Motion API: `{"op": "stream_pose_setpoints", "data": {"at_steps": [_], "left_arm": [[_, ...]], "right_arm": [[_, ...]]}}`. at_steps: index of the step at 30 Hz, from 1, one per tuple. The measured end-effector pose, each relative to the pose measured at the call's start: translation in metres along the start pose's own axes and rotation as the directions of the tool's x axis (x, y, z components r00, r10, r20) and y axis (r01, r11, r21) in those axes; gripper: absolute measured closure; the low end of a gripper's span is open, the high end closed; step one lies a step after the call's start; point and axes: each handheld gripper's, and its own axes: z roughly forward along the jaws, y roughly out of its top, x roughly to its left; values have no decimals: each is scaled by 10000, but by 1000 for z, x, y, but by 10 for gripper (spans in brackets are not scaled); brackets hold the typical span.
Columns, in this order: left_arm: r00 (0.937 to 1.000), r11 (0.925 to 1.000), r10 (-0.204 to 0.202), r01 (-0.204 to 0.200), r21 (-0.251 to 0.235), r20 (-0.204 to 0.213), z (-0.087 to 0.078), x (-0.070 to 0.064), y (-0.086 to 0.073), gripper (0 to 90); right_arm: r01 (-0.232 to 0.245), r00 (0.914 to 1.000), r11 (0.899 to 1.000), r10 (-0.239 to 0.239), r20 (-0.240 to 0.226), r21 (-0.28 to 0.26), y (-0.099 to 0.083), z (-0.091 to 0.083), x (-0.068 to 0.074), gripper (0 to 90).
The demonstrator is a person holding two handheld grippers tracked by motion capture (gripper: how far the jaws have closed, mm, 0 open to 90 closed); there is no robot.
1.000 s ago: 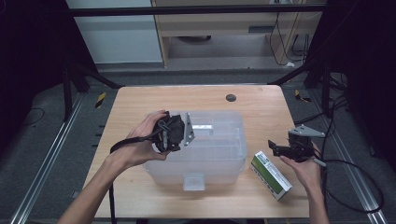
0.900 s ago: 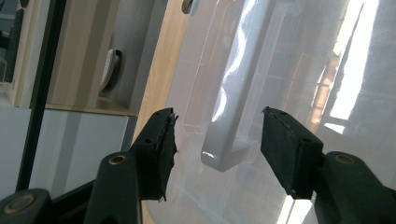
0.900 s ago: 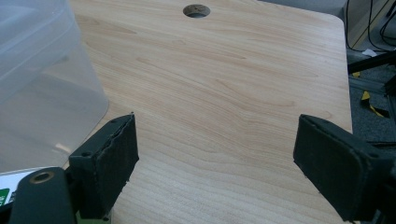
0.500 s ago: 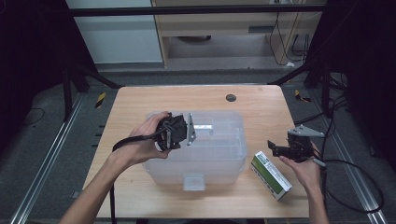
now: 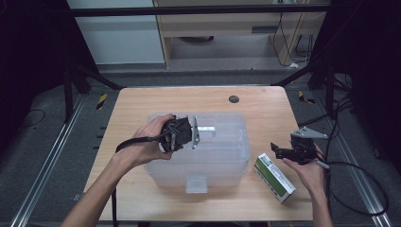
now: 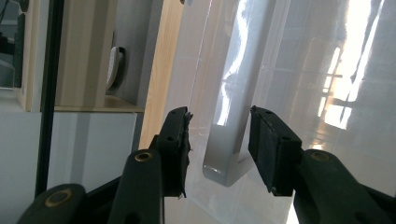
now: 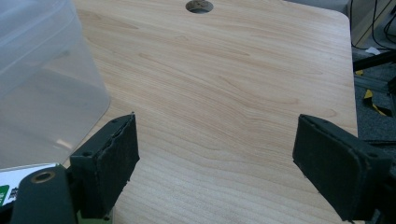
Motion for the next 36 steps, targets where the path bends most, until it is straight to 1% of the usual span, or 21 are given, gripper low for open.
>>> {"op": "stream_pose_setpoints", "data": {"at_steps": [15, 21, 25, 30, 34, 36], "left_arm": [[9992, 9990, 388, -389, 222, 21, 3, -1, 3, 656], [9990, 9985, 435, -436, 325, 33, 3, -2, 3, 668], [9985, 9975, 545, -545, 451, 17, 4, -3, 4, 683], [9983, 9975, 574, -573, 422, -30, 4, -2, 5, 707], [9978, 9964, 664, -662, 528, -30, 3, -2, 6, 718], [9979, 9965, 647, -644, 528, -40, 3, -2, 7, 719]], "right_arm": [[74, 10000, 10000, -73, -29, 42, 0, 0, 0, 151], [63, 10000, 10000, -63, -37, 59, 0, 0, 1, 151], [59, 10000, 10000, -59, -44, 59, 0, 0, 1, 152], [66, 10000, 10000, -65, -55, 51, 0, 0, 1, 153], [103, 9999, 9999, -103, -79, 14, 1, 0, 1, 159], [107, 9999, 9999, -107, -95, 19, 1, -1, 2, 161]]}}
